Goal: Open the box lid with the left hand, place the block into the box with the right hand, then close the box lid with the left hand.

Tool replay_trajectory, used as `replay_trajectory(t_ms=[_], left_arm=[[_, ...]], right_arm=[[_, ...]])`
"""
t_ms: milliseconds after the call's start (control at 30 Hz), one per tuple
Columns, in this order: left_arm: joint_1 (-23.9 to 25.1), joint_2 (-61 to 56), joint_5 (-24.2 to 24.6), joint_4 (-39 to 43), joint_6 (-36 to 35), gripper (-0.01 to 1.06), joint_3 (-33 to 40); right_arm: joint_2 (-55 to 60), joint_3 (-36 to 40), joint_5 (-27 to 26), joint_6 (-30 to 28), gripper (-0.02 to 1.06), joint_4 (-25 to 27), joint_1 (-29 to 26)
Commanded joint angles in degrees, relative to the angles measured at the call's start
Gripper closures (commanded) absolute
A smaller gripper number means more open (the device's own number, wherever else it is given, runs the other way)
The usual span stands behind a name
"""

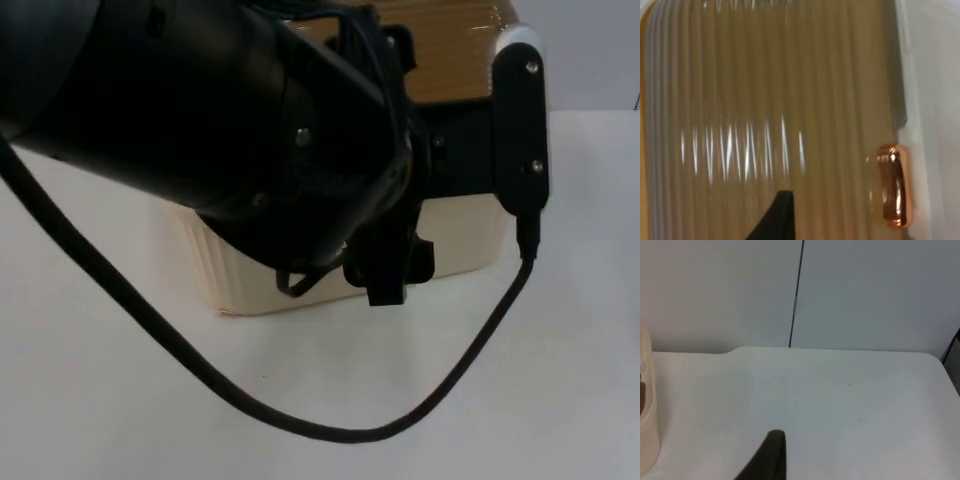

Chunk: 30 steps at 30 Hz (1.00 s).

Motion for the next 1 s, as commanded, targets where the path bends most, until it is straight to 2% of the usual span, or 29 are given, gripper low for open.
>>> replay_trajectory(t_ms=[0,133,200,233,267,400,433,600,633,833,967], left_arm=[[-0.4,0.1,-0.6,0.1,-1.6,0.02,0.3],[-0.4,0.1,-1.3,0.0,-2.2,0.09,0.3],[-0.4,0.1,-2.7,-0.1,-2.7,0.25,0.3],[-0.4,0.1,-3.6,-0.1,-2.7,0.4,0.3],[-0.4,0.1,-3.6,-0.1,-2.7,0.4,0.3],[-0.1,0.1,-3.9,0.1,-2.7,0.71,0.3],[-0.1,0.1,-3.9,0.1,-2.7,0.71,0.3],[-0.1,0.1,-4.4,0.2,-3.5,1.02,0.3],[-0.1,0.1,-4.4,0.2,-4.5,1.05,0.3],[0.1,0.4,-5.2,1.3,-7.7,1.05,0.3],[2.1,2.0,-9.9,5.3,-8.7,1.05,0.3]], right_arm=[[0.0,-0.4,-0.6,0.3,0.0,-0.3,0.3],[0.0,-0.4,-0.6,0.3,0.0,-0.3,0.3],[0.0,-0.4,-0.6,0.3,0.0,-0.3,0.3],[0.0,-0.4,-0.6,0.3,0.0,-0.3,0.3],[0.0,-0.4,-0.6,0.3,0.0,-0.3,0.3],[0.0,-0.4,-0.6,1.4,0.0,-0.3,0.3],[0.0,-0.4,-0.6,1.4,0.0,-0.3,0.3],[0.0,-0.4,-0.6,1.4,0.0,-0.3,0.3],[0.0,-0.4,-0.6,1.4,0.0,-0.3,0.3],[0.0,-0.4,-0.6,1.4,0.0,-0.3,0.3],[0.0,-0.4,-0.6,1.4,0.0,-0.3,0.3]])
